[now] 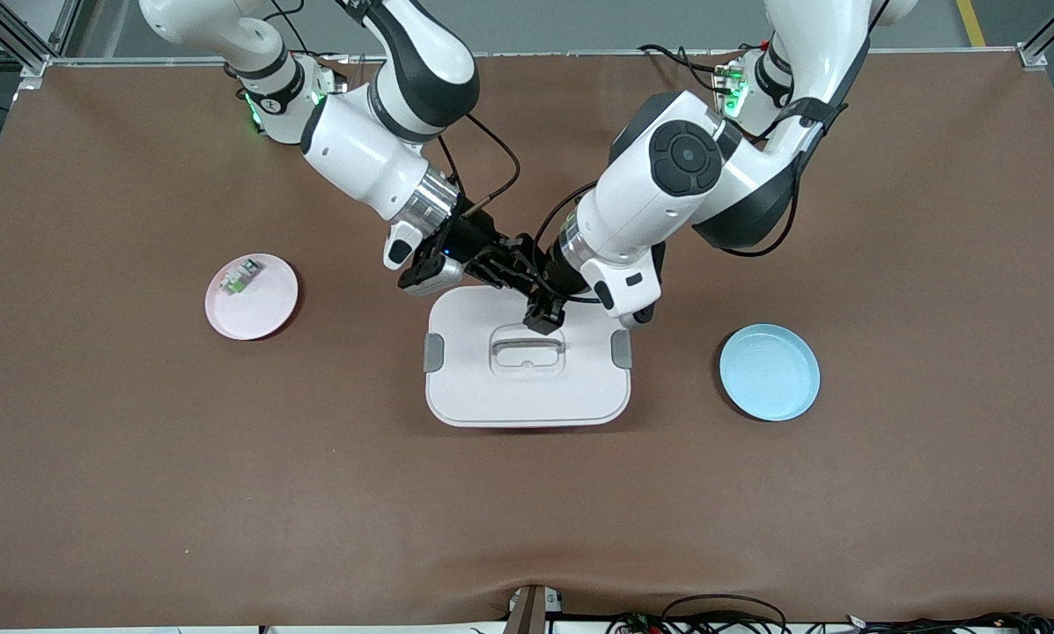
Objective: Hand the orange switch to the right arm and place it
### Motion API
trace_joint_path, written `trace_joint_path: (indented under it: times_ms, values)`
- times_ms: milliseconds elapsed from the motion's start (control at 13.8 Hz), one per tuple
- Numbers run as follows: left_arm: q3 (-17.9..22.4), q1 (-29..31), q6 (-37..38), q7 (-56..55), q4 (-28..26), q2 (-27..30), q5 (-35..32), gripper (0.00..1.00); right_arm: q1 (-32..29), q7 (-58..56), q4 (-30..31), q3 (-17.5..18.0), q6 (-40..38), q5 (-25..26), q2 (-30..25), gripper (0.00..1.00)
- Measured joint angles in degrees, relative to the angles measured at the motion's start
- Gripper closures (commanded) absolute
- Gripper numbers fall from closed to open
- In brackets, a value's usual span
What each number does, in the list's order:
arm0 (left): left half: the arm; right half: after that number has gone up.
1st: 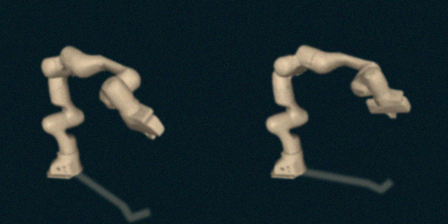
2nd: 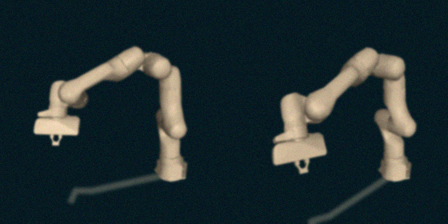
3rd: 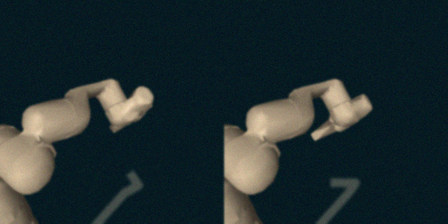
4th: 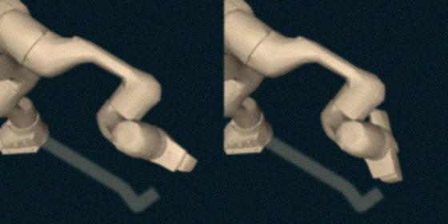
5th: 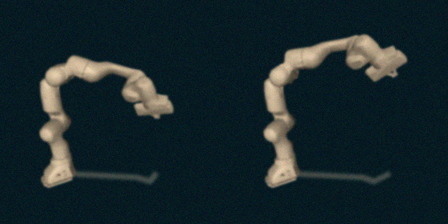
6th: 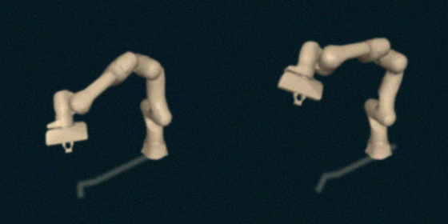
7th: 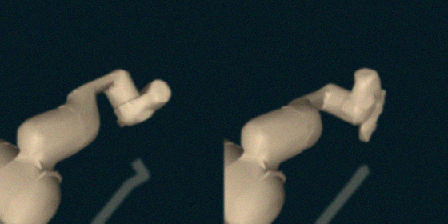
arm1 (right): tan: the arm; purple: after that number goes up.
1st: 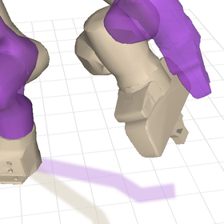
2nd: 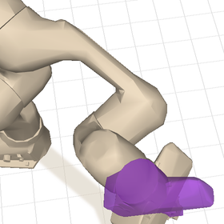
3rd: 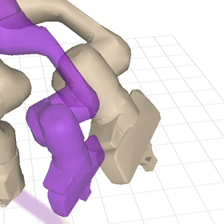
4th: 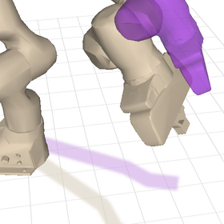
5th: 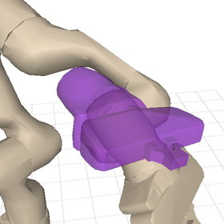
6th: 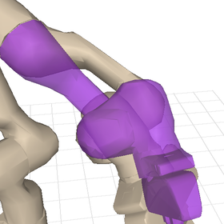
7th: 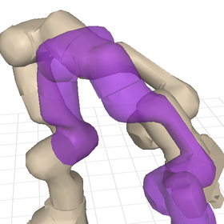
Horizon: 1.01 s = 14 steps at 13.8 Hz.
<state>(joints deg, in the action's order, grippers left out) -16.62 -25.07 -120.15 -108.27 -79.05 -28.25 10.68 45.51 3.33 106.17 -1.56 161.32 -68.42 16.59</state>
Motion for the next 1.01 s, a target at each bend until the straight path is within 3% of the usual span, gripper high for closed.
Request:
trace_joint_path:
  times_ms: [72,217,289,361,434,1012]
  values:
    - [0.0,0.0,0.0,0.0,0.0,0.0,0.0,1.0,0.0,-0.03,0.0,0.0,0.0,0.0,0.01,1.0]
    - [0.0,0.0,0.0,0.0,0.0,0.0,0.0,1.0,0.0,-0.03,-0.01,0.0,0.0,0.0,0.01,1.0]
    - [0.01,0.0,0.0,0.0,0.0,0.0,0.0,0.86,0.0,-0.03,-0.02,0.0,0.0,0.0,0.02,1.0]
    - [0.01,0.0,0.0,0.0,0.01,0.0,0.0,0.48,0.0,-0.03,-0.03,0.0,0.0,0.0,0.02,1.0]
    - [0.02,0.0,0.0,0.0,0.06,0.0,0.0,0.0,0.0,-0.03,-0.07,-0.02,0.0,0.0,0.03,1.0]
    - [0.77,0.11,0.62,0.48,2.13,1.28,-0.22,0.0,0.13,0.01,-1.17,-0.08,-0.05,-0.09,1.53,1.0]
